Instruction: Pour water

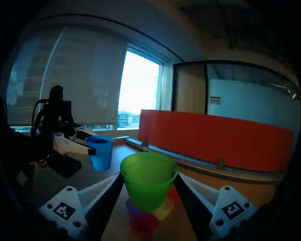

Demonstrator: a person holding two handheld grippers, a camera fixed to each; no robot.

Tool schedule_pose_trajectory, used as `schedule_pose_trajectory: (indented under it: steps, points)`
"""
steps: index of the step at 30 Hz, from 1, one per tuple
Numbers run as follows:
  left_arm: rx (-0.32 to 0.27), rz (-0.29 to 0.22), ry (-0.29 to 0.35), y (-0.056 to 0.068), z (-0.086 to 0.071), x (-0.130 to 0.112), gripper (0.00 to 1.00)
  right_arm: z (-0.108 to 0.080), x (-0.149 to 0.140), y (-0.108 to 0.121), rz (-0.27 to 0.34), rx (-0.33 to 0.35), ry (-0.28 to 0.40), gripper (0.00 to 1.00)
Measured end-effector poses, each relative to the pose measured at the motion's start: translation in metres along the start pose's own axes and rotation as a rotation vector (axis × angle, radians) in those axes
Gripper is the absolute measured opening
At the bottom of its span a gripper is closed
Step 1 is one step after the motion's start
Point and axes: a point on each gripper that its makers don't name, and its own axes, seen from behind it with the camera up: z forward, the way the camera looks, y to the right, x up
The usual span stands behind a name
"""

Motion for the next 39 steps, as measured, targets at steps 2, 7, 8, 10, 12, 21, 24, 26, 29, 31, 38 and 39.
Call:
schedule_pose_trajectory:
  steps: [2,7,8,10,12,21,24,26,29,31,38,39]
  points:
    - [-0.001,-0.005,0.002,0.002,-0.002,-0.001,0.85,-0.001,0.0,-0.003,-0.002,0.001,0.002,0.91]
    - [-0.001,-0.014,0.001,0.007,-0.008,-0.004,0.85,-0.005,0.003,-0.01,-0.003,0.005,0.011,0.91]
    - [-0.001,-0.016,0.0,0.008,-0.009,-0.005,0.85,-0.006,0.003,-0.011,-0.003,0.006,0.013,0.91]
    - [-0.001,-0.017,-0.001,0.01,-0.012,-0.006,0.85,-0.007,0.003,-0.014,-0.004,0.006,0.015,0.91]
    - [0.0,-0.018,-0.002,0.012,-0.014,-0.007,0.85,-0.009,0.002,-0.016,-0.006,0.006,0.017,0.91]
    - [0.001,-0.032,-0.002,0.017,-0.023,-0.013,0.85,-0.01,0.003,-0.024,0.001,0.024,0.029,0.91]
    - [0.001,-0.033,-0.003,0.017,-0.025,-0.012,0.85,-0.01,0.004,-0.027,0.009,0.034,0.029,0.91]
    - [0.003,-0.032,-0.003,0.016,-0.025,-0.011,0.85,-0.009,0.003,-0.029,0.008,0.04,0.027,0.91]
    - [0.006,-0.027,-0.002,0.015,-0.025,-0.01,0.85,-0.008,0.001,-0.032,0.007,0.048,0.02,0.91]
    - [0.009,-0.02,0.0,0.014,-0.025,-0.008,0.85,-0.007,-0.001,-0.035,0.009,0.055,0.015,0.91]
    - [0.022,0.032,-0.004,0.012,-0.024,-0.006,0.85,-0.004,-0.011,-0.046,0.019,0.086,-0.006,0.91]
    - [0.023,0.041,-0.007,0.011,-0.024,-0.007,0.85,-0.003,-0.012,-0.047,0.019,0.09,-0.009,0.91]
